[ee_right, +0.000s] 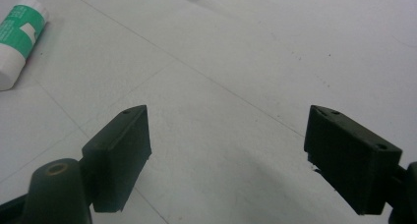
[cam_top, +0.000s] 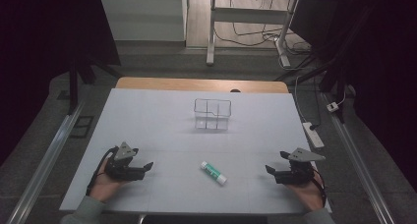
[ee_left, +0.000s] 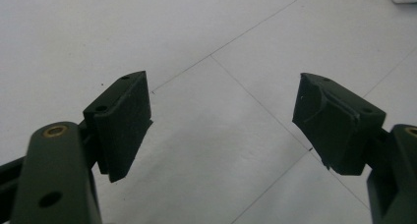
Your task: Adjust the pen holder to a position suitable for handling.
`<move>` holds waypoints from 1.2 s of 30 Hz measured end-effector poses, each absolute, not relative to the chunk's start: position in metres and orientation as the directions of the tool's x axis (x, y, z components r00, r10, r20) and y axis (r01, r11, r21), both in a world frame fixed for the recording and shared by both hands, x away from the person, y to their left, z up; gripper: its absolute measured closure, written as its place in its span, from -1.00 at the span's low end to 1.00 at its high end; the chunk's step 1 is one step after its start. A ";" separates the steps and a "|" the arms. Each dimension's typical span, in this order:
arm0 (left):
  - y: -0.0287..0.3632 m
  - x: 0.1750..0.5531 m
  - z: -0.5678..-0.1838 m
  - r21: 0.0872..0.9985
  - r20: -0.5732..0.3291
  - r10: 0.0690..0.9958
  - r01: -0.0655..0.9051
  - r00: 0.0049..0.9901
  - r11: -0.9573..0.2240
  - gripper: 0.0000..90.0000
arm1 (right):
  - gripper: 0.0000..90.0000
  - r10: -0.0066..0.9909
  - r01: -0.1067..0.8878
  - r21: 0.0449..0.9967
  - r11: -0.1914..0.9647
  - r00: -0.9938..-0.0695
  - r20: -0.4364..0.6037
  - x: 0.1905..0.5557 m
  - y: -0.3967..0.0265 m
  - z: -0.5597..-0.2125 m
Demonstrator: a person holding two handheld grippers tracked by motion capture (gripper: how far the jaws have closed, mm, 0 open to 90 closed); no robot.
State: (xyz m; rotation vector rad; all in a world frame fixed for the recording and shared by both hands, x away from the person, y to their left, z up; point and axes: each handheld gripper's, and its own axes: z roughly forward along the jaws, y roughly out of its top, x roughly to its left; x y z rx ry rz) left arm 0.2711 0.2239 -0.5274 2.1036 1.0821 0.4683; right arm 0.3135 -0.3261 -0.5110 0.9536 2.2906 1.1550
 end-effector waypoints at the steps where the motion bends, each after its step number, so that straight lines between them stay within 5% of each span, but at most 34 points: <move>1: 0.224 0.271 -0.528 0.734 -0.003 0.813 0.553 0.582 -0.394 -0.51 | -0.59 0.726 0.395 0.817 0.420 -0.686 -0.042 0.314 -0.326 -0.511; 25: 0.218 0.267 -0.527 0.731 0.019 0.795 0.534 0.607 -0.425 -0.51 | -0.30 0.724 0.409 0.817 0.406 -0.690 -0.014 0.357 -0.285 -0.493; 36: 0.220 0.268 -0.528 0.733 0.002 0.796 0.540 0.606 -0.413 -0.51 | 0.22 0.713 0.420 0.804 0.420 -0.701 -0.006 0.382 -0.265 -0.494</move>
